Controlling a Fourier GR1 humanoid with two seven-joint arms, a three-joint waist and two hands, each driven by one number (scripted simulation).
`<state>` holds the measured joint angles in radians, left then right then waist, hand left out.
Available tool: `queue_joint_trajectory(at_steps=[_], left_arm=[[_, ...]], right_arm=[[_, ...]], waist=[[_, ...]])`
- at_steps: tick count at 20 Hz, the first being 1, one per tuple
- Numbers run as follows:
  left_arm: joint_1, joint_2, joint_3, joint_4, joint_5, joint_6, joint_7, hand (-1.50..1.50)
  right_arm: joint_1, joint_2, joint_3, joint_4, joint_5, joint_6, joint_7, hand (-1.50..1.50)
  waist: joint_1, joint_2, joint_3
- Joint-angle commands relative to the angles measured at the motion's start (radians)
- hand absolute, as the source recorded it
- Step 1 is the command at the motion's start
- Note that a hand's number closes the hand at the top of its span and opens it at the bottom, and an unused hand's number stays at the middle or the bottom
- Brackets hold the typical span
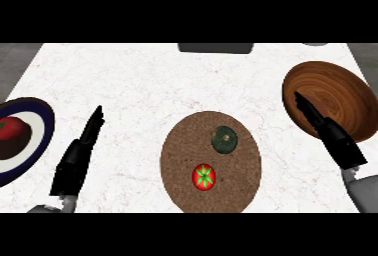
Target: Pick the squash from the placemat and place it in the bowl
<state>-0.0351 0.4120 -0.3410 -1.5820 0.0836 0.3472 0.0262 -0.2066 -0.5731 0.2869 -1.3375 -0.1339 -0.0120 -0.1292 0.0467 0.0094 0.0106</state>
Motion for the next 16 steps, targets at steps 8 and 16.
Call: queue_joint_trajectory(at_steps=[8, 16], left_arm=[[-0.181, 0.014, 0.085, -0.015, -0.025, 0.037, 0.056, 0.00], [-0.231, 0.010, 0.102, 0.006, -0.010, 0.021, 0.122, 0.00]], right_arm=[[-0.259, 0.165, -0.120, 0.251, -0.152, 0.160, -0.270, 1.50], [-0.373, 0.077, -0.058, 0.417, -0.084, 0.618, -0.682, -1.50]], waist=[[0.027, 0.027, -0.003], [0.011, 0.014, -0.005]])
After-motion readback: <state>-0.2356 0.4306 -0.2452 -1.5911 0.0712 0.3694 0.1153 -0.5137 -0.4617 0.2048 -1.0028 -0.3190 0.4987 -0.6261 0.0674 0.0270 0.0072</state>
